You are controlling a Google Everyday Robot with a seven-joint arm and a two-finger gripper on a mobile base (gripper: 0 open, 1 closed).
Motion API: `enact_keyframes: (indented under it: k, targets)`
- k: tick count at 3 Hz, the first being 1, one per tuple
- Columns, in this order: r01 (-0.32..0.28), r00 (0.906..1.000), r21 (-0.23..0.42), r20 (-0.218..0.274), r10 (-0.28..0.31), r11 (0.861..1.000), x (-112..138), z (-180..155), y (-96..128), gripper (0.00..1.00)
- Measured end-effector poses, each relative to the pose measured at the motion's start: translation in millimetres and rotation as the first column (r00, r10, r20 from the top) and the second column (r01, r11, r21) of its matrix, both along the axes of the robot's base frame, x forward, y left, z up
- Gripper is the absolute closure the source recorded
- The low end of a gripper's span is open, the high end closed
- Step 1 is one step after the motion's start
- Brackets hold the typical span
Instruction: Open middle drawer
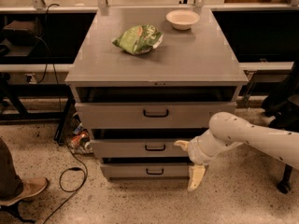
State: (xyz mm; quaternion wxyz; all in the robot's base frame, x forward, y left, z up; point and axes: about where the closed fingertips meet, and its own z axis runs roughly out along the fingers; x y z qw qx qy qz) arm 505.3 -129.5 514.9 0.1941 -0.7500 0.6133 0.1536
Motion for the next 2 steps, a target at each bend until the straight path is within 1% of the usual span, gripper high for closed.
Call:
enact_keyframes:
  k: [1,2]
  targets:
    - [0.000,1.0000,0.000,0.000,0.000,1.000,0.3,-0.8,-0.2,0.00]
    - [0.024,0.9980,-0.016,0.059,-0.023,1.000,16.9,-13.0,-11.2,0.00]
